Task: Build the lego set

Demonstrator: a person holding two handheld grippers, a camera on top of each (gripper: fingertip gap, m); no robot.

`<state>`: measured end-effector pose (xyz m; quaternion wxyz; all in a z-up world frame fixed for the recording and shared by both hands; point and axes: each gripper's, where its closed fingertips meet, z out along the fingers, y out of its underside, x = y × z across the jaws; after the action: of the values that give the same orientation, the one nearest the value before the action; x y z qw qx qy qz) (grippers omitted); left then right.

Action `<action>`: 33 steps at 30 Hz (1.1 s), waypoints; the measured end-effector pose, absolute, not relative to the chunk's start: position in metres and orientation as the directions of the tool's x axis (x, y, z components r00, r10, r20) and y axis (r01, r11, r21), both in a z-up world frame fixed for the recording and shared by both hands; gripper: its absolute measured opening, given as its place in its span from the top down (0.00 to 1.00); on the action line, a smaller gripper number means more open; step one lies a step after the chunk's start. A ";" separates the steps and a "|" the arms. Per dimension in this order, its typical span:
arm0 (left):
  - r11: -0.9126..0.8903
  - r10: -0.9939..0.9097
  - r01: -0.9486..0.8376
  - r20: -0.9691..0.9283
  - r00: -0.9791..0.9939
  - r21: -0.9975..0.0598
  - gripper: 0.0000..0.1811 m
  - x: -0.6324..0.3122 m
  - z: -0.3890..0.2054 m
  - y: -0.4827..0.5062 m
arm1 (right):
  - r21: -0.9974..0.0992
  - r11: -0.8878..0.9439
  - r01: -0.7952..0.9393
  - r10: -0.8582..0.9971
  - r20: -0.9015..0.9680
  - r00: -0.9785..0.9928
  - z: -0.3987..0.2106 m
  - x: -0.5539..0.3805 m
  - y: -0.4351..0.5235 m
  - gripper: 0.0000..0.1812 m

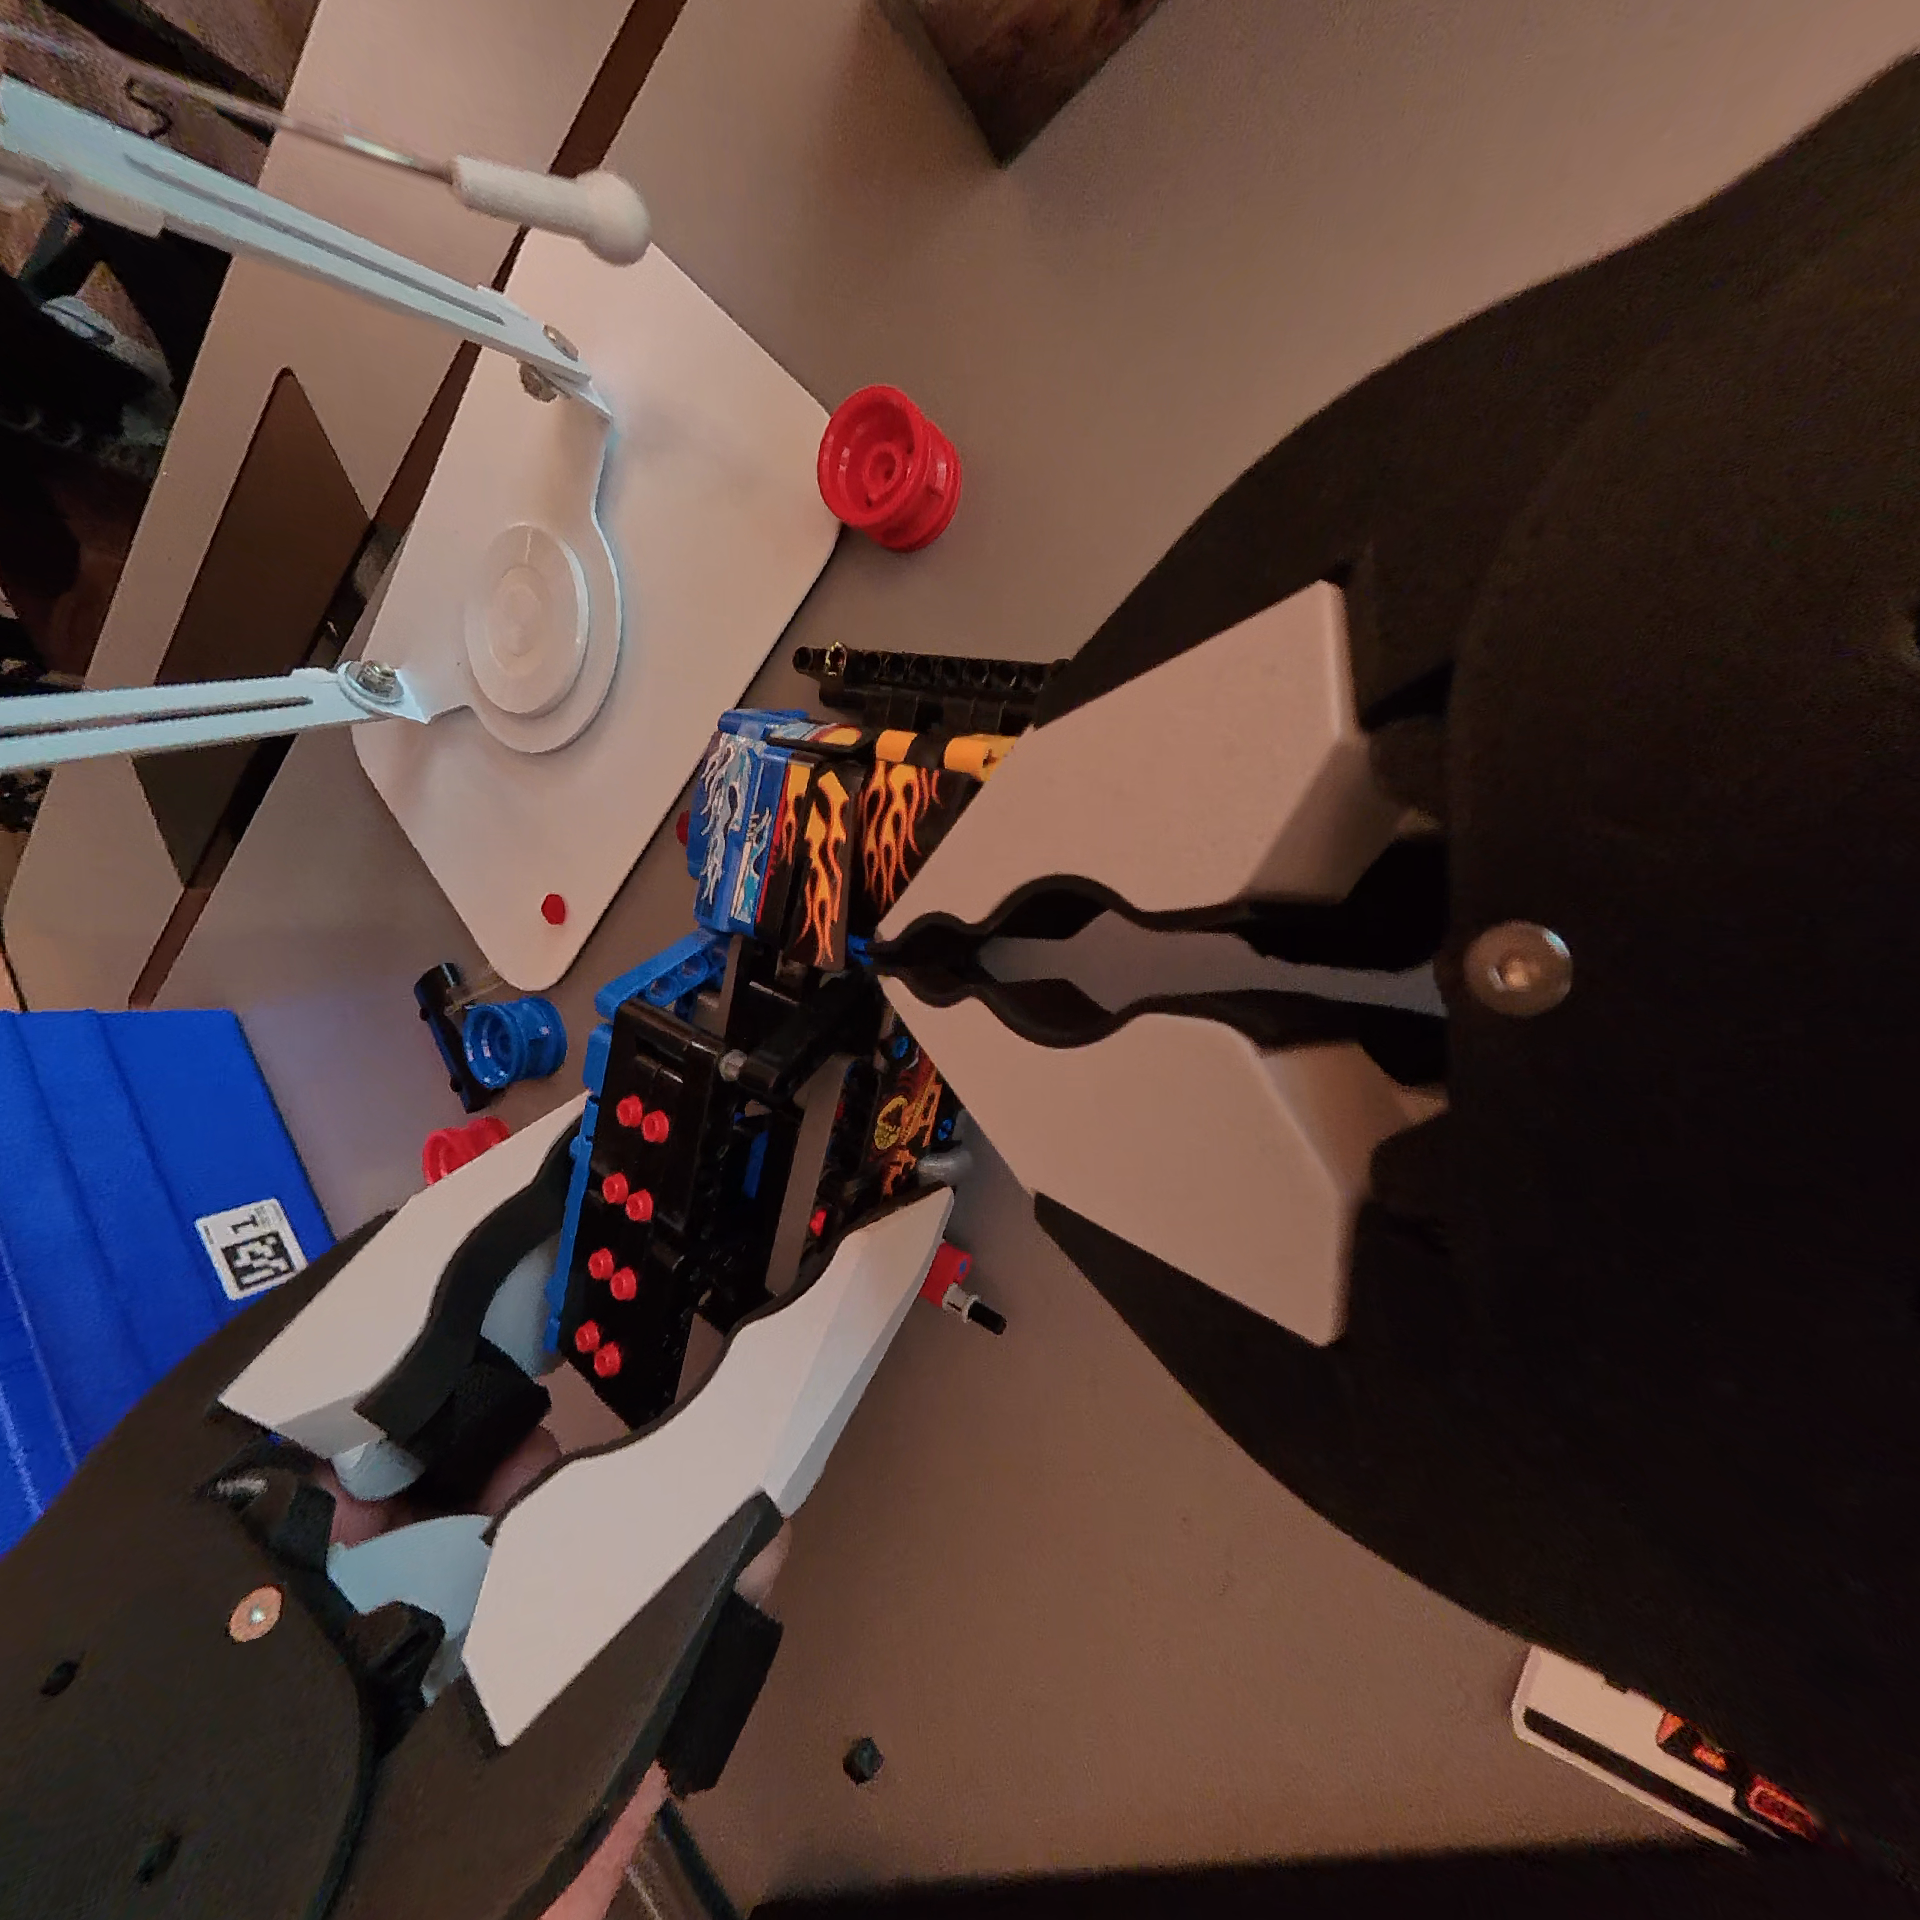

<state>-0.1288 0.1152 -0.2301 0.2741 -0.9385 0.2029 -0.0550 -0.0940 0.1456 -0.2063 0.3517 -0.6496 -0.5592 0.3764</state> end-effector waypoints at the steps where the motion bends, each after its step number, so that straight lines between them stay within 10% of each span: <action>1: -0.766 -0.411 -0.352 -0.010 0.911 -0.537 0.57 -0.129 -0.230 0.115 | -0.878 -0.145 0.457 0.989 -0.113 0.096 -0.206 -0.094 0.146 1.00; 16: -0.754 -0.418 -0.370 -0.036 0.907 -0.542 0.57 -0.135 -0.230 0.108 | -0.832 -0.074 0.550 0.986 -0.145 -0.085 -0.209 -0.070 0.130 0.90; 33: -0.851 -0.487 -0.119 0.683 0.544 -0.512 0.57 -0.113 -0.210 0.066 | -0.687 0.579 0.440 0.814 0.517 -0.263 -0.189 -0.075 0.102 0.92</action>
<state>-0.1129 0.0658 -0.2096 0.2078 -0.8538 0.1776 -0.4432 -0.0749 0.1017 -0.1891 0.4485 -0.4088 -0.7670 0.2085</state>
